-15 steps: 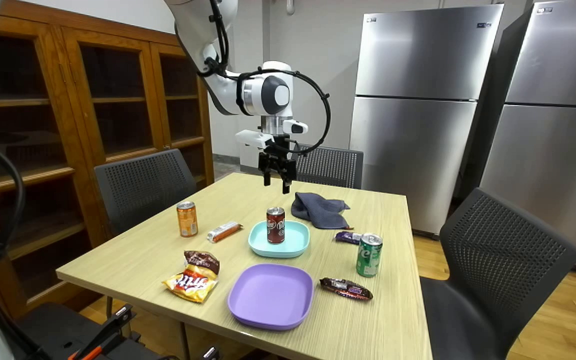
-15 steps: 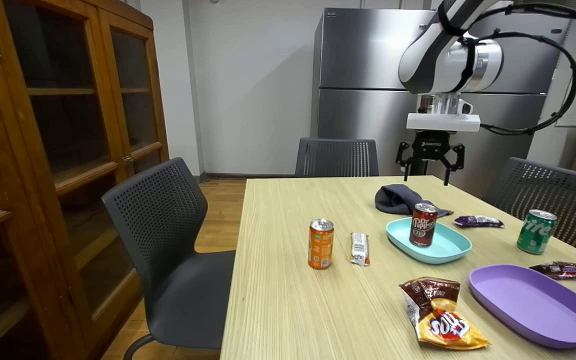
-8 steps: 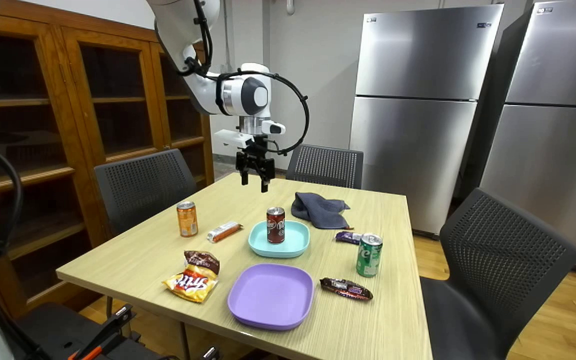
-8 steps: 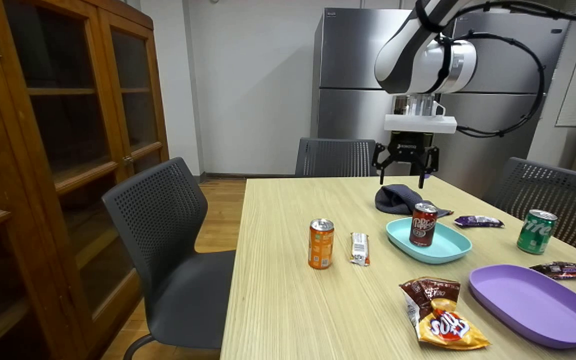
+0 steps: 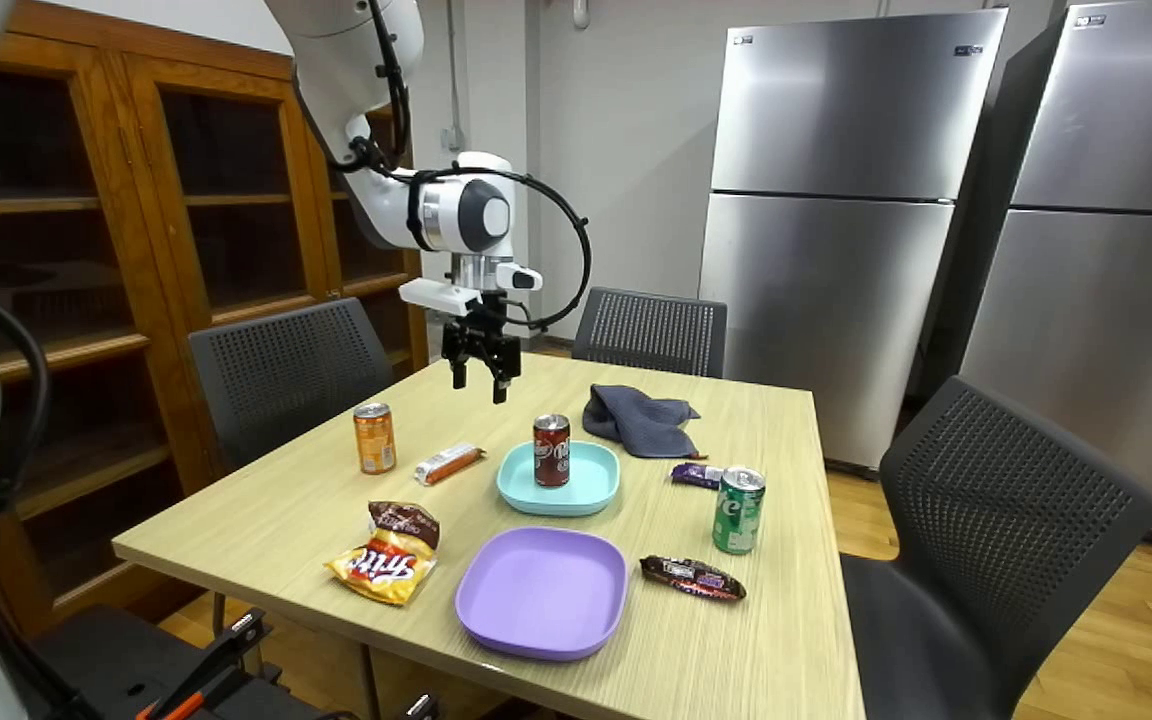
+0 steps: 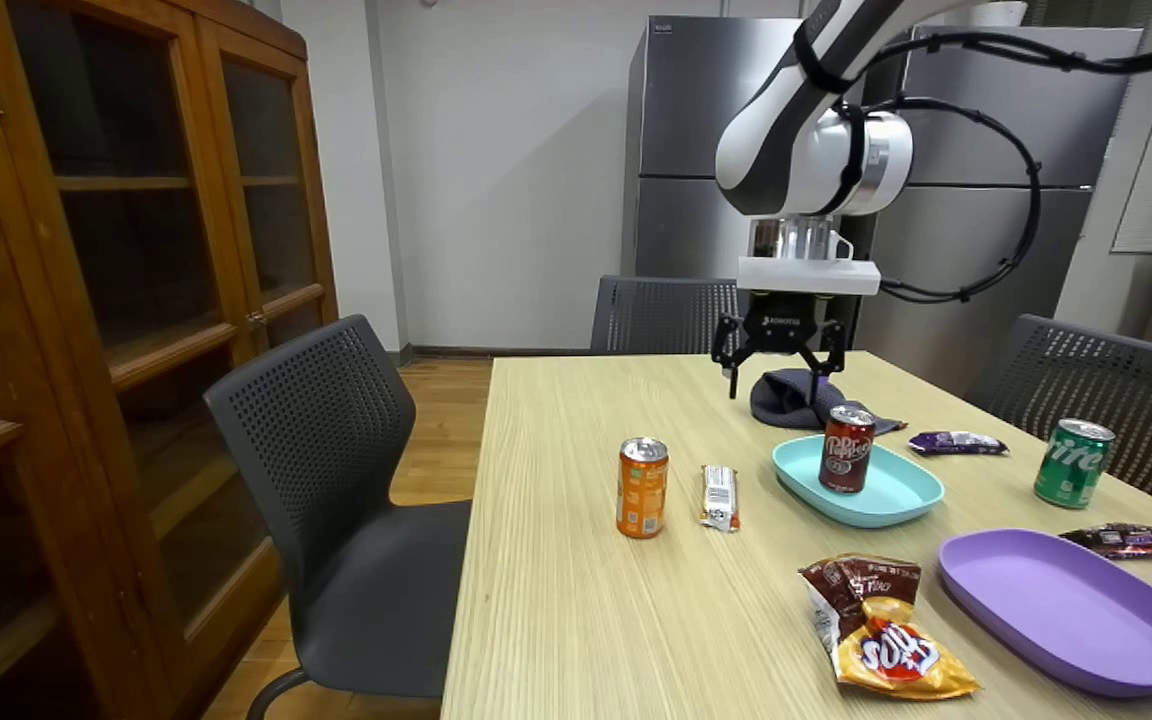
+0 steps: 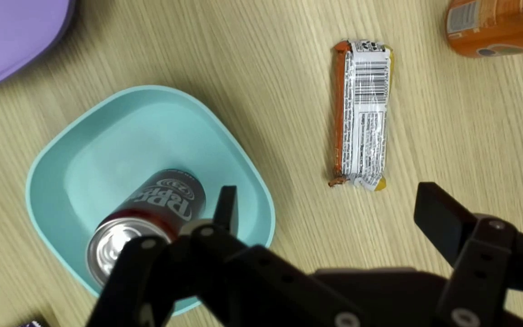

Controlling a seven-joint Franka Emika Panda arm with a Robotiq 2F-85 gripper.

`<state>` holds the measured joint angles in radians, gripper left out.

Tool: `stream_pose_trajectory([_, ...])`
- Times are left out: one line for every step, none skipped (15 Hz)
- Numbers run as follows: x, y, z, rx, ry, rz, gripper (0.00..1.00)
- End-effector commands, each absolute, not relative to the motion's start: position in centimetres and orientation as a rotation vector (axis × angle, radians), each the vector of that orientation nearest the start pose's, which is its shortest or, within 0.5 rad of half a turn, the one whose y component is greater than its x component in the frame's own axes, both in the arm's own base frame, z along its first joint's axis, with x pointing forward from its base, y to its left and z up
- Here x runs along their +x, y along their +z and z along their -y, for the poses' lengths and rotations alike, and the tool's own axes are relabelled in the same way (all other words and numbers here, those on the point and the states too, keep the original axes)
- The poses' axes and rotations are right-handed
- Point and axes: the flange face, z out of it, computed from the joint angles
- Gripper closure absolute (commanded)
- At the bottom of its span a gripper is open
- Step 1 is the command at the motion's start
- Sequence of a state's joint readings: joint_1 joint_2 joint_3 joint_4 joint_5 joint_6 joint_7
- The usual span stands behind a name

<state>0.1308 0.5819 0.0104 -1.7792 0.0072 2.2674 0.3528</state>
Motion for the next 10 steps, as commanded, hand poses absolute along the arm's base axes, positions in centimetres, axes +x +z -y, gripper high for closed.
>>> stream_pose_trajectory([63.9, 20.4, -10.1, -3.115, 0.193, -0.265, 0.00])
stream_pose_trajectory([63.7, 20.0, -10.3, -3.119, 0.202, -0.247, 0.00])
stream_pose_trajectory([63.6, 19.5, -10.7, -3.124, 0.211, -0.231, 0.00])
stream_pose_trajectory([63.5, 19.0, -11.0, -3.128, 0.221, -0.220, 0.00])
stream_pose_trajectory([63.5, 18.4, -11.2, -3.131, 0.228, -0.221, 0.00])
stream_pose_trajectory([63.5, 17.9, -11.5, -3.131, 0.239, -0.215, 0.00])
stream_pose_trajectory([63.5, 17.3, -11.7, -3.134, 0.245, -0.210, 0.00])
stream_pose_trajectory([63.5, 16.8, -11.9, -3.136, 0.252, -0.208, 0.00])
stream_pose_trajectory([63.5, 16.3, -12.1, -3.142, 0.257, -0.210, 0.00])
stream_pose_trajectory([63.5, 15.8, -12.3, -3.145, 0.262, -0.205, 0.00])
